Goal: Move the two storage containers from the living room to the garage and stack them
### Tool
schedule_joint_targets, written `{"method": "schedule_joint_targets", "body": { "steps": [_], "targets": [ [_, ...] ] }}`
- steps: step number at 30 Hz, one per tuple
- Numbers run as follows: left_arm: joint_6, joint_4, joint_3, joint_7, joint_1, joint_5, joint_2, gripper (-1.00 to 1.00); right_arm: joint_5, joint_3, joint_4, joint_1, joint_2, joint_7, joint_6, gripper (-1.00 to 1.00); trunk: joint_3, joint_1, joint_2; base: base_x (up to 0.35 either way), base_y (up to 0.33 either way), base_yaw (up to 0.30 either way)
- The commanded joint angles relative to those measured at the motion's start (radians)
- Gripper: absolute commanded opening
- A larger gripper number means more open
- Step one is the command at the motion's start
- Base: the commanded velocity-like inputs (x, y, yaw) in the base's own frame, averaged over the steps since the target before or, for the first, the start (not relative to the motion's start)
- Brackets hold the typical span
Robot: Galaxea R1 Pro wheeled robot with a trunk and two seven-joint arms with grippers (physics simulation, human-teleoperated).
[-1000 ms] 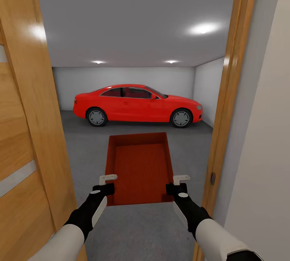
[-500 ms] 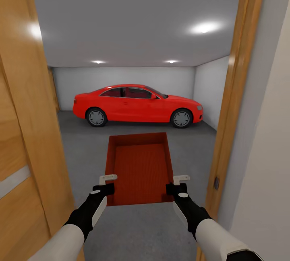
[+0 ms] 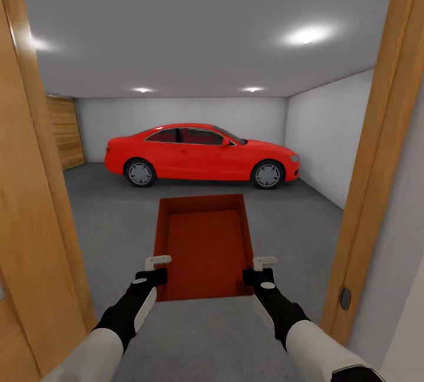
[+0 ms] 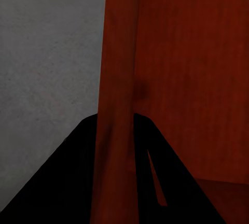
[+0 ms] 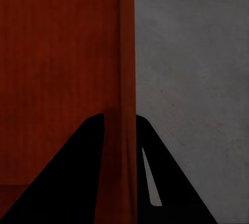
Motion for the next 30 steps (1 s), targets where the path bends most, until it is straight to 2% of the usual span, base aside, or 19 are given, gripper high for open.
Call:
{"method": "schedule_joint_targets", "body": {
  "steps": [1, 19, 30],
  "targets": [
    [-0.006, -0.030, 0.011, 0.009, 0.000, -0.007, 0.001, -1.00, -0.002, -0.010, 0.001, 0.000, -0.007, -0.012, 0.004, -1.00, 0.000, 0.001, -0.001, 0.268, 0.010, 0.000],
    [-0.006, -0.031, 0.011, 0.010, 0.000, -0.007, 0.001, -1.00, -0.002, -0.010, 0.001, 0.000, -0.007, -0.012, 0.004, -1.00, 0.000, 0.001, -0.001, 0.021, 0.000, 0.000],
    [-0.006, -0.030, 0.011, 0.010, 0.000, -0.007, 0.000, -1.00, -0.001, -0.010, 0.001, 0.000, -0.006, -0.012, 0.004, -1.00, 0.000, 0.001, -0.001, 0.267, 0.000, 0.000]
  ]
}}
